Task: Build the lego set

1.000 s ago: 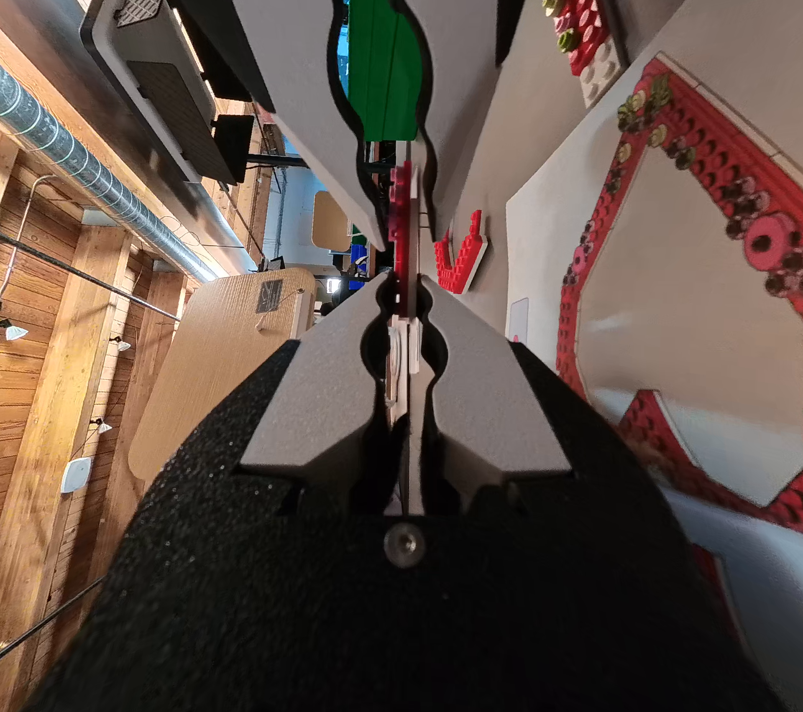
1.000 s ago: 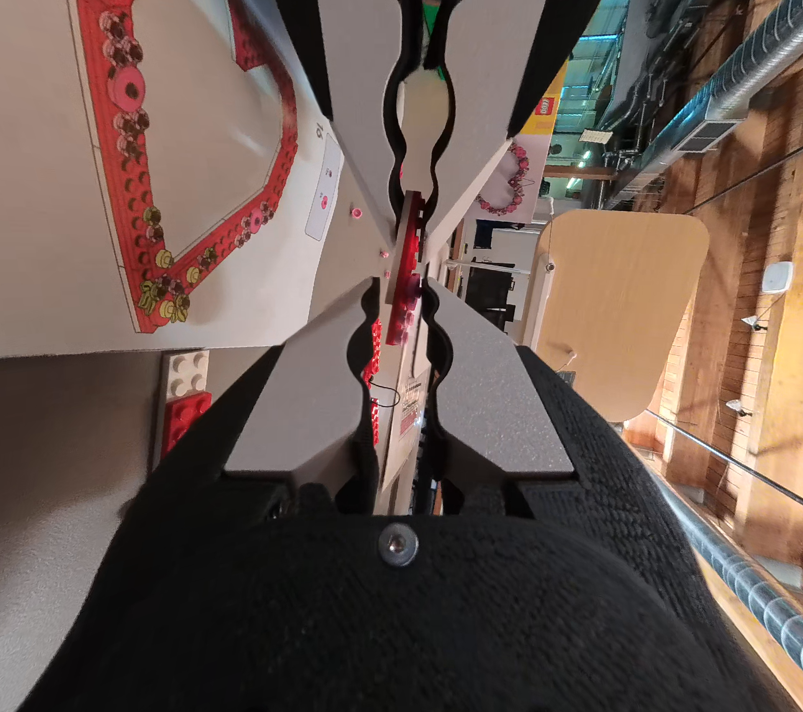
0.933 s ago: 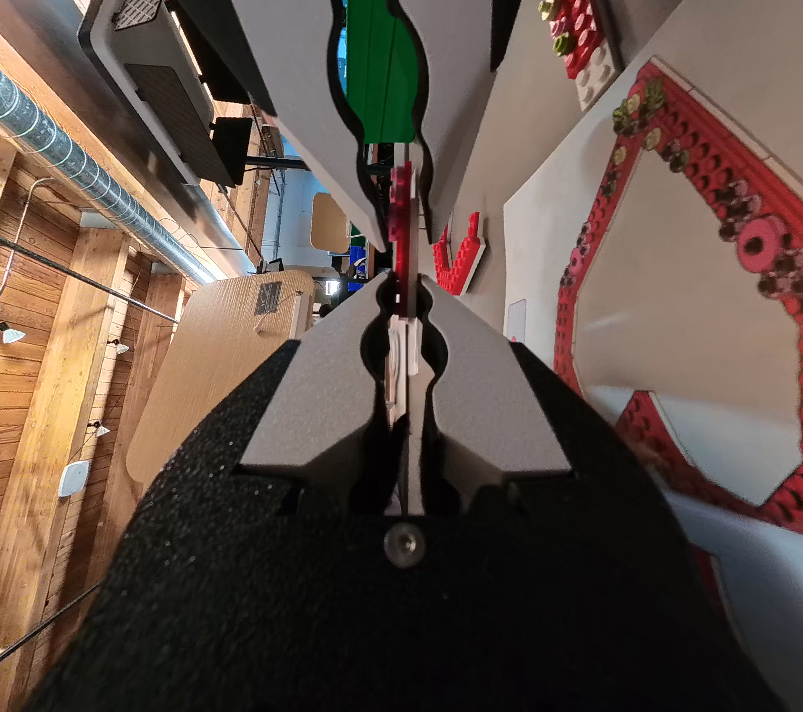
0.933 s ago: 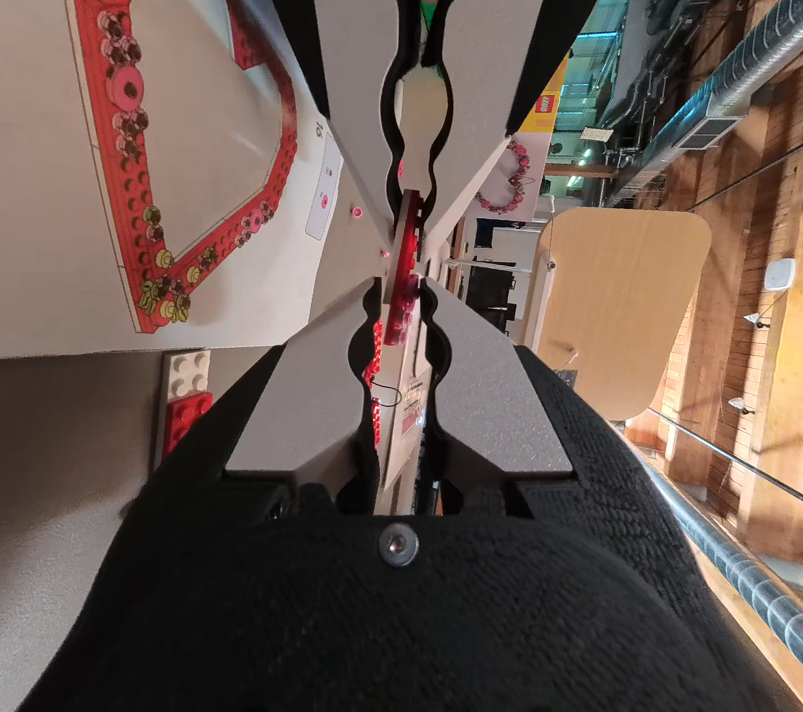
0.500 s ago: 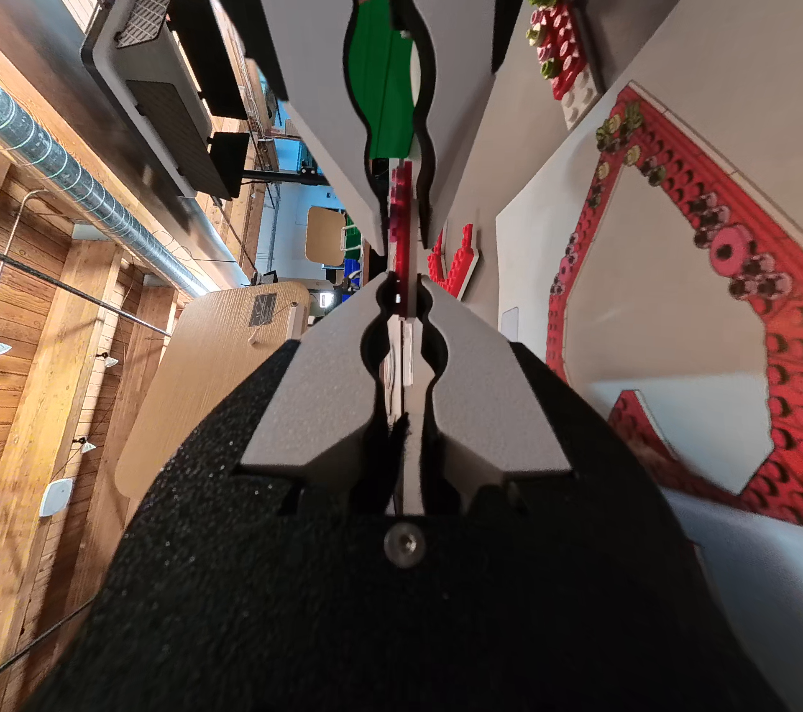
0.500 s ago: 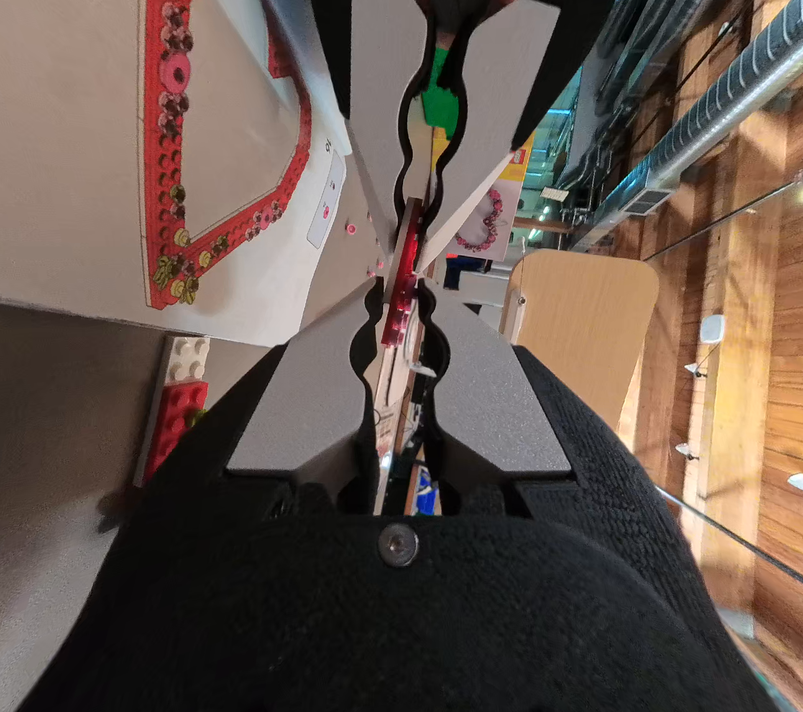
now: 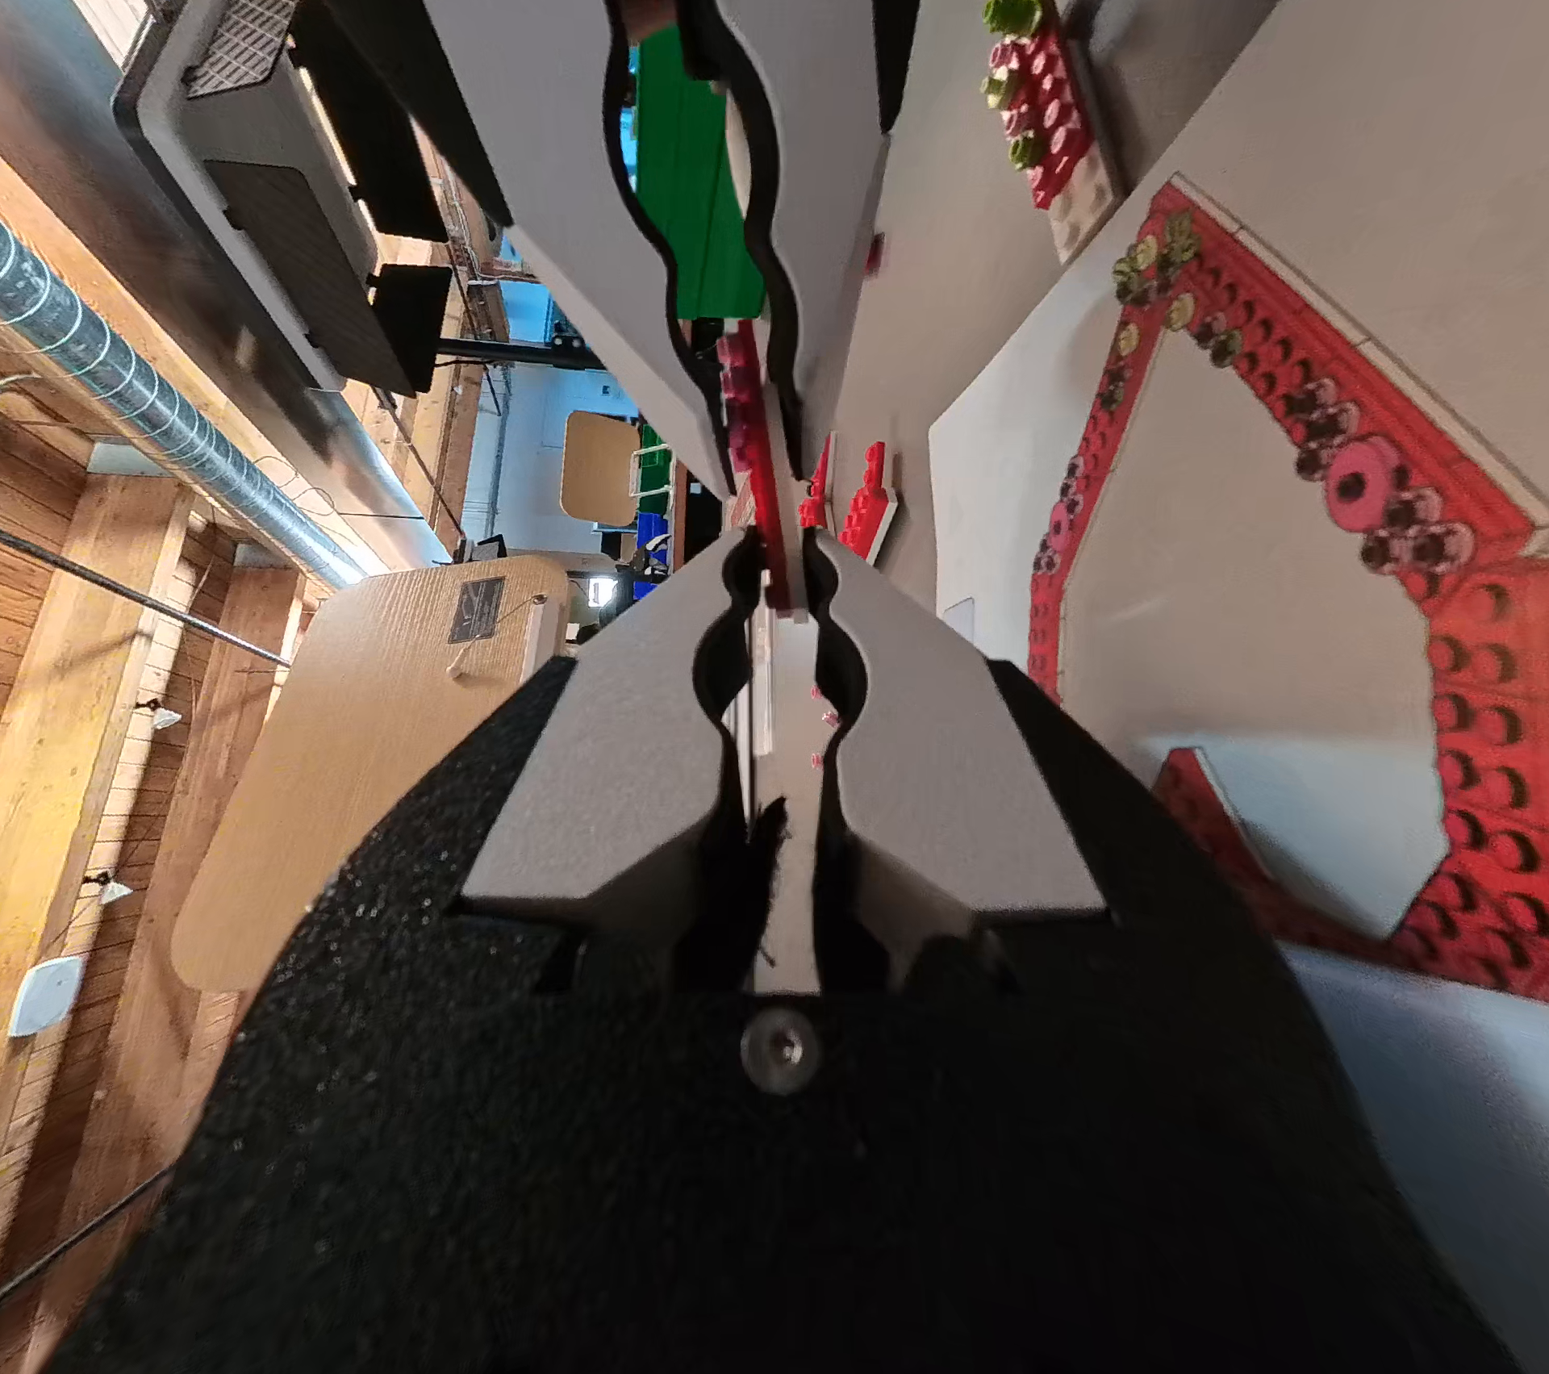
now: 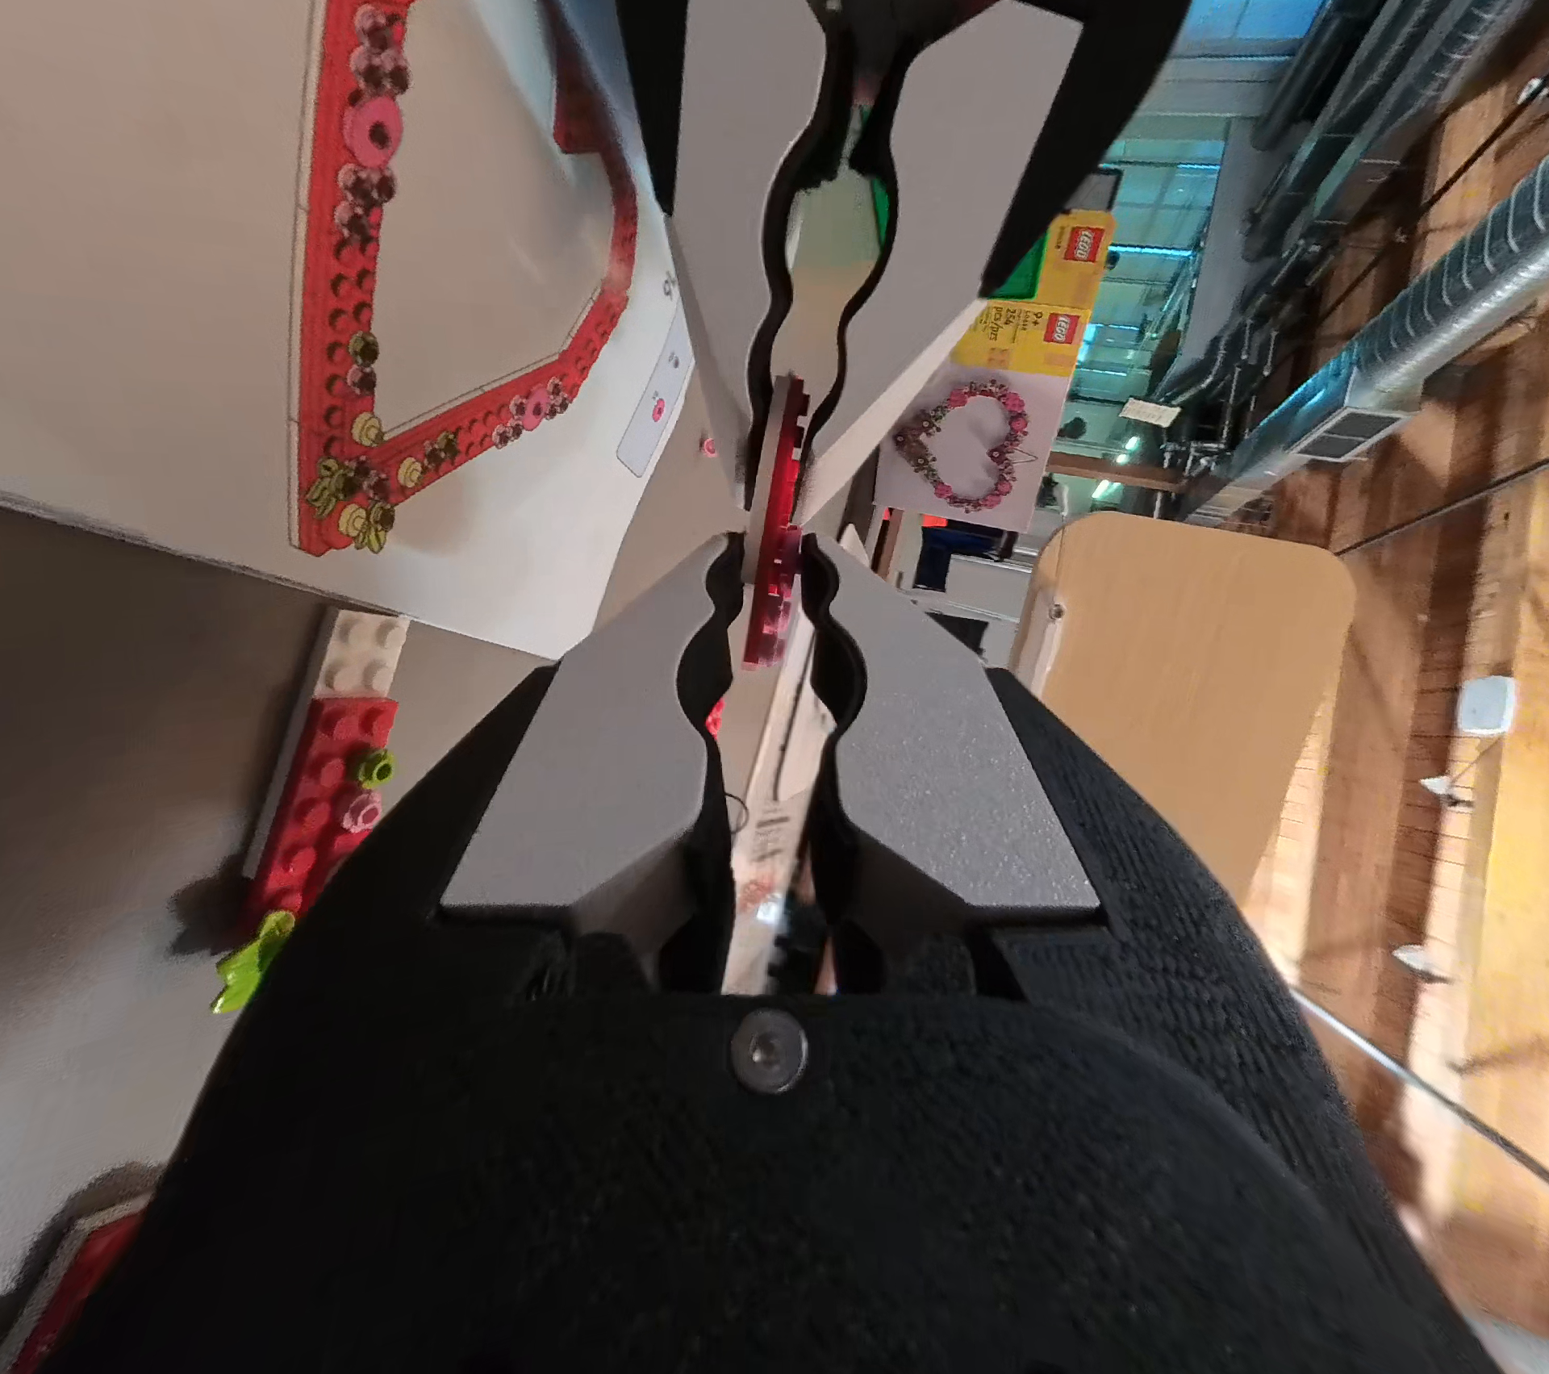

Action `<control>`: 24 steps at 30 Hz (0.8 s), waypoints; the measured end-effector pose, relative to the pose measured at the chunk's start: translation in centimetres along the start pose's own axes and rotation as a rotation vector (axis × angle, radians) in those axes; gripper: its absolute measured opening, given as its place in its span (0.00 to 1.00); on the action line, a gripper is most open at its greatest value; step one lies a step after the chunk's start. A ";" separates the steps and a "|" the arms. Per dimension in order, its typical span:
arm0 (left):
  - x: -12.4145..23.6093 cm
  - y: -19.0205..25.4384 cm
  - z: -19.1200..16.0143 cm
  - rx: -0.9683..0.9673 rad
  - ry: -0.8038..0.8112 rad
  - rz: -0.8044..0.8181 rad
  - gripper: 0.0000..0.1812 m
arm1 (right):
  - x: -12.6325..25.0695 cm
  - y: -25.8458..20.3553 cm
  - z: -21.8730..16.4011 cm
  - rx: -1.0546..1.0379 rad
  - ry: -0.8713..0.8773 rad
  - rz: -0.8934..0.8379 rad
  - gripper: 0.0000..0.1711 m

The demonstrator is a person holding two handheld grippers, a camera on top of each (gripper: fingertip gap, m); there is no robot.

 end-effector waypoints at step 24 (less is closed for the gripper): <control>0.4 -0.5 1.1 0.163 0.089 -0.044 0.03 | 0.6 0.3 -0.2 -0.309 0.187 0.035 0.06</control>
Point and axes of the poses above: each gripper's, where its closed fingertips meet, x back along the fingers, z out of its top, y = z × x across the jaws, the point moved 1 cm from there along x, back along the fingers, and after that the axes turned 12 degrees about x, right-handed, at the moved point
